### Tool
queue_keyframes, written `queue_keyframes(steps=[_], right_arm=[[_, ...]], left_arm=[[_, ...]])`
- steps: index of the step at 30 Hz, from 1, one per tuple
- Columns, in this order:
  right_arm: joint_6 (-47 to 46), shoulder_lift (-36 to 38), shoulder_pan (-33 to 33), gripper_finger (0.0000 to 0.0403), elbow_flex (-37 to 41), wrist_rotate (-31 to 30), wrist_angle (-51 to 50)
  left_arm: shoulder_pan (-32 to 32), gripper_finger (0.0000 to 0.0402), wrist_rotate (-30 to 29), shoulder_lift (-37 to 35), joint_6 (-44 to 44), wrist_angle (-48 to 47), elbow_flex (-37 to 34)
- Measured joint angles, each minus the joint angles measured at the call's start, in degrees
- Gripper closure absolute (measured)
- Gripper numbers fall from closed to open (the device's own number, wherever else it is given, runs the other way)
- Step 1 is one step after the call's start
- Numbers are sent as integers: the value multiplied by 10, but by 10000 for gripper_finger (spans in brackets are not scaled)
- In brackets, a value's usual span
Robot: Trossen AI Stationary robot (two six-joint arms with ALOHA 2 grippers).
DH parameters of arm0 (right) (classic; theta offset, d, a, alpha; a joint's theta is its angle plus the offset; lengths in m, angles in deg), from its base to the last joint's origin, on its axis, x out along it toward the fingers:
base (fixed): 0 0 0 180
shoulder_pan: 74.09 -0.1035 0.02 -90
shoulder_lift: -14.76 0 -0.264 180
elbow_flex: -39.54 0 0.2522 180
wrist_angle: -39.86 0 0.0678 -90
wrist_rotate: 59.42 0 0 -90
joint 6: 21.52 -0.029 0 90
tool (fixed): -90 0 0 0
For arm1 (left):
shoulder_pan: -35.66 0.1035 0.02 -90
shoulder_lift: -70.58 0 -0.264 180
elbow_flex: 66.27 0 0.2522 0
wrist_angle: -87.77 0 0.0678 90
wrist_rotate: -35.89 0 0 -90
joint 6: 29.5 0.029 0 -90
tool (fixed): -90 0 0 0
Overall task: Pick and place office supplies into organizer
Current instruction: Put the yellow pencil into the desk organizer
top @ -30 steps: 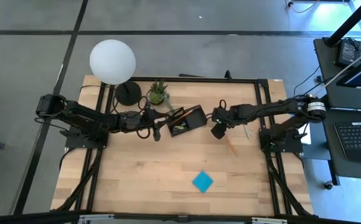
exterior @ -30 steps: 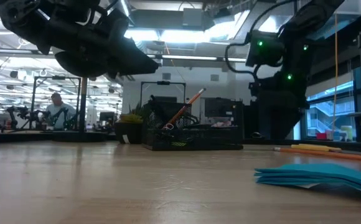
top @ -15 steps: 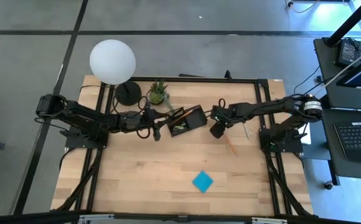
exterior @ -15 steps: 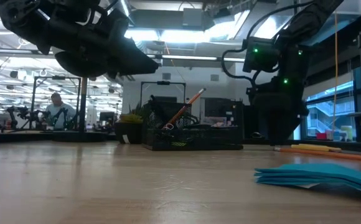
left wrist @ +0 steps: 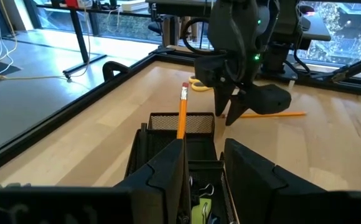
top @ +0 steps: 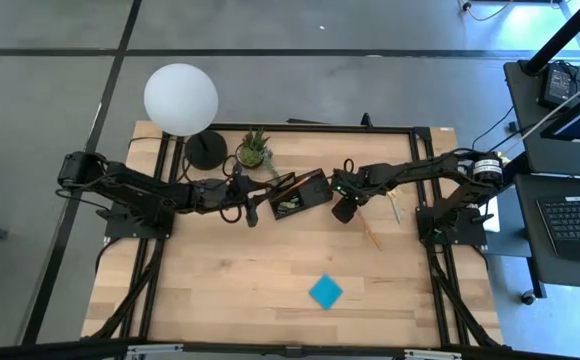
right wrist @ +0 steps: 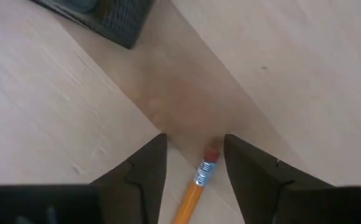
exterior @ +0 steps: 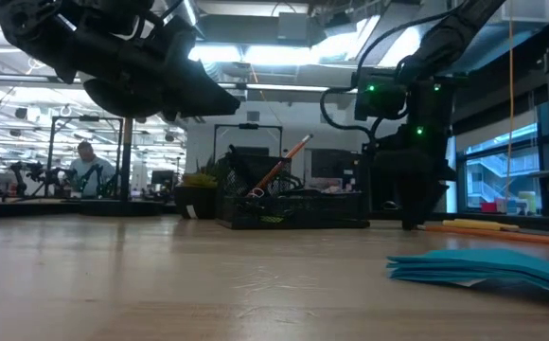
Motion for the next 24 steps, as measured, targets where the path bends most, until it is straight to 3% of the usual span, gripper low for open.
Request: queue_keyframes(steps=[18,24], right_arm=[[-21,-12,22,243,-2,30,-32],[-12,-12,28,278,-1,33,-32]], left_arm=[[0,292,0,0,-10,-15,0],[0,297,0,0,-10,-15,0]])
